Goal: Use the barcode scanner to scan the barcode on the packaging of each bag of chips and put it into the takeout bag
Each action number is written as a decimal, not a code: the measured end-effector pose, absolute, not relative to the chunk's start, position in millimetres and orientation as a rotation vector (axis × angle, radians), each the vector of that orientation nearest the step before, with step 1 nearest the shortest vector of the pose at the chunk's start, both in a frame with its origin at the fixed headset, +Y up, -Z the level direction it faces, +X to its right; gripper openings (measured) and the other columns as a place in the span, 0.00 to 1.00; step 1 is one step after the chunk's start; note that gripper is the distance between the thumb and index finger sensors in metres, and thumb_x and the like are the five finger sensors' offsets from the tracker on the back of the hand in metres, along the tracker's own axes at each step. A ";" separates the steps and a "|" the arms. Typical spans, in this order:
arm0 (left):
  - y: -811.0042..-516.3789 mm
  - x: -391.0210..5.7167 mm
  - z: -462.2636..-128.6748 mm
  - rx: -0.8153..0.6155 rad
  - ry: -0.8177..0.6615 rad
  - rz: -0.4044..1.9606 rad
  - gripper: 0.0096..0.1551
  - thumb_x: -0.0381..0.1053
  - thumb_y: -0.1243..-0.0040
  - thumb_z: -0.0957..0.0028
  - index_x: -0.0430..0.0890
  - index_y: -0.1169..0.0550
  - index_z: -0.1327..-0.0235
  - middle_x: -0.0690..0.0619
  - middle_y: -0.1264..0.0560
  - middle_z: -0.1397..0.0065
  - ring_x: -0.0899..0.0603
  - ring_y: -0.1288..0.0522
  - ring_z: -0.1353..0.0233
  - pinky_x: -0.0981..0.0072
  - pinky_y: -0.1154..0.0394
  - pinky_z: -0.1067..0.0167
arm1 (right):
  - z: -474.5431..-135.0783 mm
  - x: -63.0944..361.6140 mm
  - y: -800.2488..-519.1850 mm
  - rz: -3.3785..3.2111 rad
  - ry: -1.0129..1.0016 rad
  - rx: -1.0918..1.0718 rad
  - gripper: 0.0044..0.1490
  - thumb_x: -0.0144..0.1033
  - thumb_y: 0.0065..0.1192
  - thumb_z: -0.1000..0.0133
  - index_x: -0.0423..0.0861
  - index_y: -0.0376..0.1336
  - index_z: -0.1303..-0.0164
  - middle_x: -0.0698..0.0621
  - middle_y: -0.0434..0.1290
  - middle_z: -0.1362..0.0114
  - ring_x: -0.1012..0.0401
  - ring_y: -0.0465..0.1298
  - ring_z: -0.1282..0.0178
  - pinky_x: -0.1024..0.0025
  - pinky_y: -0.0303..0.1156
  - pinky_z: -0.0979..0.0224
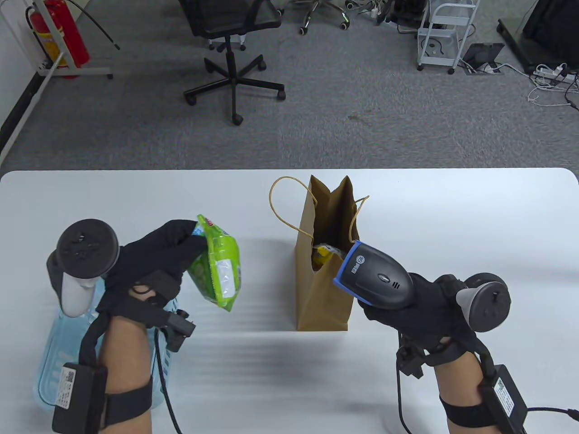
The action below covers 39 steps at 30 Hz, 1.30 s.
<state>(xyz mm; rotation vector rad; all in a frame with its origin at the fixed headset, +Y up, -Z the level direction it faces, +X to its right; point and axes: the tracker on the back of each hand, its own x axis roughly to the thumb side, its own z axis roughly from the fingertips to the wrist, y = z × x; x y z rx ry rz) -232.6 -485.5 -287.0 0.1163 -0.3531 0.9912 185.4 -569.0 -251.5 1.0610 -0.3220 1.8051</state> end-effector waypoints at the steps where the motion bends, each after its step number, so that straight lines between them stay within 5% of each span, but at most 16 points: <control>1: -483.0 -222.3 -287.2 0.147 -0.392 0.998 0.21 0.52 0.37 0.43 0.48 0.15 0.41 0.46 0.18 0.34 0.29 0.17 0.39 0.49 0.18 0.49 | -250.4 184.4 -568.7 1.816 -0.332 1.067 0.38 0.41 0.72 0.39 0.36 0.62 0.24 0.40 0.77 0.36 0.49 0.86 0.49 0.48 0.80 0.44; 11: -499.0 -148.2 -293.7 0.316 -0.566 1.165 0.22 0.53 0.38 0.43 0.47 0.15 0.41 0.46 0.17 0.35 0.33 0.15 0.45 0.54 0.18 0.52 | -246.0 180.9 -567.7 1.899 -0.356 1.108 0.37 0.40 0.73 0.40 0.37 0.63 0.25 0.41 0.78 0.37 0.50 0.86 0.49 0.48 0.81 0.43; 23: -532.4 -154.9 -289.1 0.458 -0.548 1.154 0.22 0.53 0.38 0.42 0.47 0.14 0.41 0.45 0.17 0.36 0.35 0.15 0.47 0.56 0.18 0.53 | -249.5 180.9 -567.1 1.972 -0.344 1.130 0.36 0.38 0.75 0.42 0.37 0.64 0.26 0.43 0.78 0.37 0.51 0.87 0.49 0.48 0.81 0.43; 39: -553.0 -152.2 -294.6 0.477 -0.522 1.155 0.21 0.53 0.38 0.42 0.46 0.14 0.41 0.44 0.17 0.36 0.35 0.15 0.49 0.57 0.18 0.54 | -252.0 172.6 -574.0 2.021 -0.305 1.176 0.36 0.38 0.76 0.42 0.39 0.64 0.26 0.43 0.78 0.37 0.51 0.87 0.48 0.48 0.81 0.42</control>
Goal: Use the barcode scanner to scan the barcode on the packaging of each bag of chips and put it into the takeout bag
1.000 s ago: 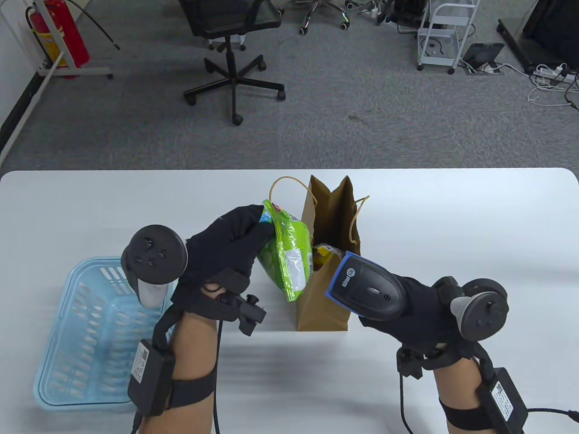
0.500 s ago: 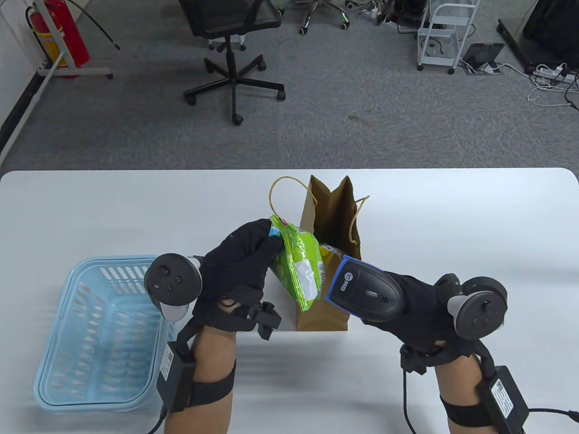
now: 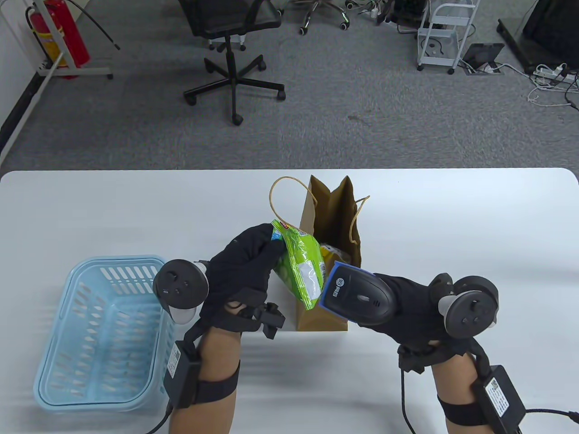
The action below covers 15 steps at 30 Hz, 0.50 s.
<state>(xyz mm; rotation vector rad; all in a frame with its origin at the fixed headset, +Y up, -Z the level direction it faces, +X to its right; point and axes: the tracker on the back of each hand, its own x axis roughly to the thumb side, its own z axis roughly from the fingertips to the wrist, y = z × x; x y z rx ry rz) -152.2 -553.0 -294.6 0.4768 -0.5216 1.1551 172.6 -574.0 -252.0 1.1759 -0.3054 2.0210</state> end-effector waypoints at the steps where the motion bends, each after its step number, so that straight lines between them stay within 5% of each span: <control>1: -551.7 -153.0 -292.9 0.487 -0.517 1.144 0.21 0.52 0.38 0.42 0.46 0.14 0.41 0.45 0.17 0.36 0.35 0.15 0.48 0.56 0.18 0.54 | -252.0 172.4 -574.0 2.032 -0.318 1.171 0.36 0.38 0.76 0.42 0.39 0.64 0.26 0.43 0.78 0.37 0.51 0.87 0.48 0.48 0.81 0.41; 10: -527.9 -144.0 -285.6 0.512 -0.524 1.129 0.21 0.51 0.39 0.41 0.47 0.16 0.38 0.45 0.19 0.32 0.33 0.17 0.42 0.54 0.19 0.50 | -248.5 184.9 -564.4 1.949 -0.383 1.121 0.38 0.37 0.76 0.42 0.38 0.63 0.25 0.43 0.77 0.35 0.51 0.86 0.47 0.48 0.80 0.40; 15: -502.3 -123.3 -300.7 0.405 -0.523 1.109 0.22 0.48 0.40 0.40 0.50 0.19 0.34 0.46 0.23 0.27 0.32 0.22 0.33 0.50 0.22 0.42 | -246.0 206.0 -557.3 1.899 -0.467 1.041 0.38 0.38 0.75 0.42 0.37 0.62 0.25 0.42 0.77 0.35 0.51 0.86 0.47 0.48 0.80 0.41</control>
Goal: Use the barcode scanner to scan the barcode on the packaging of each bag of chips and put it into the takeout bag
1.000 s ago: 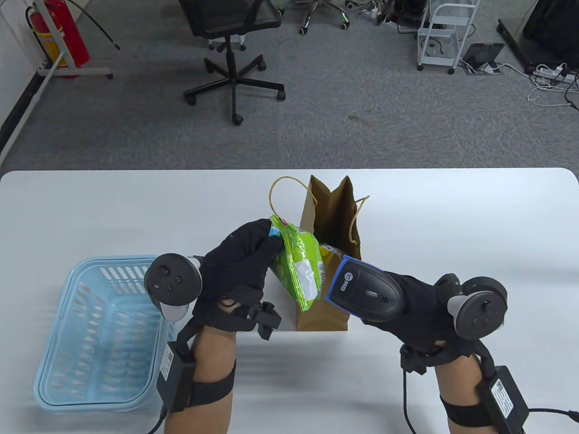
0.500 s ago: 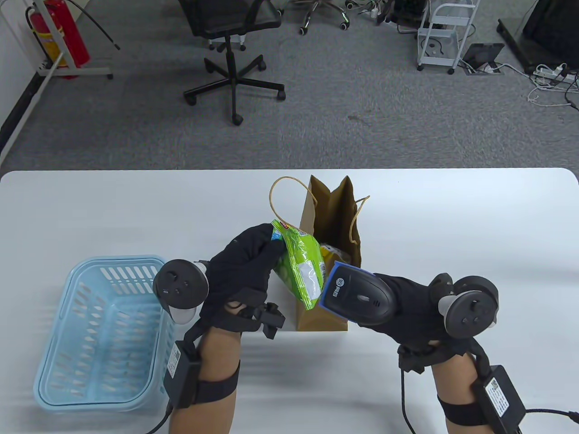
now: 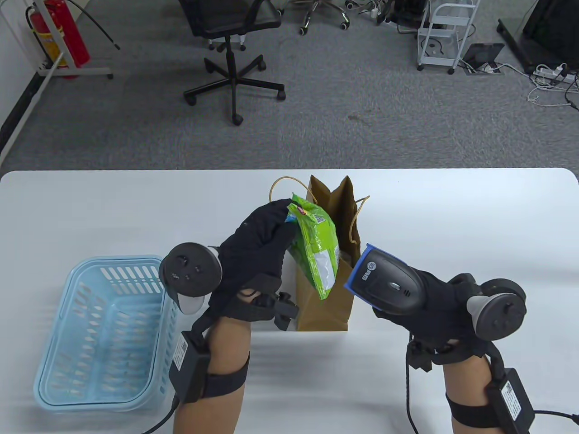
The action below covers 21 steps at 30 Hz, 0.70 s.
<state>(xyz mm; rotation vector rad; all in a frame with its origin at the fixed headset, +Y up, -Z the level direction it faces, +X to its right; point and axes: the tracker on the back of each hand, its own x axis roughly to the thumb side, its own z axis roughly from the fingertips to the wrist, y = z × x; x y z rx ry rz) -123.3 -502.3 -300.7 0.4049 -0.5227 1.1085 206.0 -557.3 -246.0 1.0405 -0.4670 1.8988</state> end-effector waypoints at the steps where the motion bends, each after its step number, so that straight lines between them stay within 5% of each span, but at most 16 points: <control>1: -499.6 -119.0 -304.7 0.391 -0.519 1.100 0.21 0.48 0.40 0.40 0.50 0.20 0.34 0.48 0.23 0.27 0.32 0.23 0.31 0.50 0.22 0.41 | -246.3 209.1 -556.6 1.886 -0.476 1.031 0.38 0.38 0.75 0.42 0.37 0.62 0.25 0.42 0.77 0.36 0.50 0.86 0.47 0.48 0.80 0.41; 11: -501.4 -75.9 -349.3 0.162 -0.429 0.940 0.22 0.47 0.39 0.41 0.51 0.19 0.34 0.49 0.23 0.26 0.33 0.24 0.27 0.50 0.21 0.36 | -250.2 222.0 -555.9 1.847 -0.495 0.977 0.38 0.39 0.74 0.41 0.36 0.62 0.25 0.42 0.77 0.35 0.50 0.86 0.47 0.48 0.80 0.41; 15: -511.8 -71.4 -359.2 0.084 -0.360 0.878 0.28 0.43 0.40 0.40 0.47 0.24 0.25 0.43 0.28 0.22 0.30 0.28 0.25 0.50 0.22 0.34 | -258.6 227.3 -562.8 1.843 -0.499 0.936 0.38 0.39 0.74 0.41 0.36 0.62 0.25 0.42 0.77 0.36 0.50 0.86 0.47 0.48 0.80 0.42; 21: -504.1 -87.1 -336.5 0.219 -0.364 0.825 0.30 0.43 0.41 0.41 0.44 0.26 0.22 0.41 0.29 0.21 0.28 0.29 0.25 0.48 0.24 0.34 | -264.7 232.6 -568.2 1.839 -0.494 0.893 0.38 0.39 0.74 0.41 0.36 0.62 0.25 0.42 0.77 0.36 0.50 0.86 0.48 0.48 0.80 0.42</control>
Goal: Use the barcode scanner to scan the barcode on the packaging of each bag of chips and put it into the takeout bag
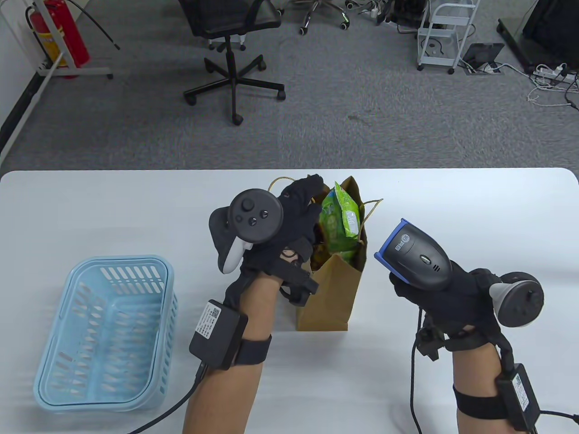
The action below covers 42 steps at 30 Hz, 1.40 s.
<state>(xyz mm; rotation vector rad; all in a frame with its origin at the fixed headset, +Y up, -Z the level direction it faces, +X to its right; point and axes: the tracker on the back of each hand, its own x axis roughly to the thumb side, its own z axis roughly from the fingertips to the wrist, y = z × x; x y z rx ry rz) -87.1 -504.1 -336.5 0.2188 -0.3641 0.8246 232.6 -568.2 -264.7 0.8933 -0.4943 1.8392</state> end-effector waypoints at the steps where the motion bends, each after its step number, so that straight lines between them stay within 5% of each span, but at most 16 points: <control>1: -503.5 -91.0 -332.5 0.231 -0.373 0.834 0.30 0.44 0.41 0.41 0.44 0.26 0.23 0.41 0.29 0.21 0.28 0.29 0.25 0.47 0.24 0.34 | -265.1 232.6 -568.5 1.839 -0.493 0.893 0.38 0.39 0.74 0.41 0.36 0.62 0.25 0.42 0.77 0.36 0.50 0.86 0.48 0.48 0.80 0.42; 10: -541.5 -138.2 -296.4 0.414 -0.410 0.889 0.31 0.48 0.40 0.41 0.42 0.25 0.24 0.38 0.29 0.22 0.25 0.30 0.26 0.40 0.27 0.36 | -263.8 228.1 -568.8 1.850 -0.480 0.911 0.38 0.40 0.73 0.41 0.36 0.62 0.25 0.41 0.77 0.36 0.50 0.86 0.48 0.48 0.80 0.42; 22: -653.5 -160.4 -312.8 0.261 -0.281 0.690 0.36 0.53 0.42 0.41 0.40 0.30 0.20 0.36 0.35 0.19 0.20 0.39 0.24 0.32 0.35 0.34 | -271.6 238.1 -576.6 1.880 -0.510 0.833 0.39 0.44 0.72 0.40 0.36 0.62 0.24 0.40 0.77 0.36 0.49 0.86 0.48 0.49 0.80 0.43; 34: -690.6 -156.0 -315.9 0.095 -0.274 0.552 0.40 0.53 0.41 0.41 0.38 0.34 0.18 0.32 0.43 0.17 0.17 0.47 0.23 0.24 0.43 0.34 | -318.6 299.6 -651.8 2.296 -0.511 0.128 0.48 0.46 0.67 0.38 0.24 0.56 0.22 0.37 0.75 0.35 0.46 0.85 0.47 0.52 0.81 0.47; 42: -704.9 -157.2 -320.9 0.040 -0.230 0.478 0.41 0.53 0.40 0.42 0.37 0.35 0.17 0.30 0.46 0.17 0.16 0.53 0.22 0.21 0.48 0.34 | -336.6 335.9 -725.0 2.581 -0.180 -0.522 0.44 0.44 0.66 0.37 0.24 0.59 0.27 0.32 0.74 0.35 0.39 0.83 0.44 0.49 0.81 0.47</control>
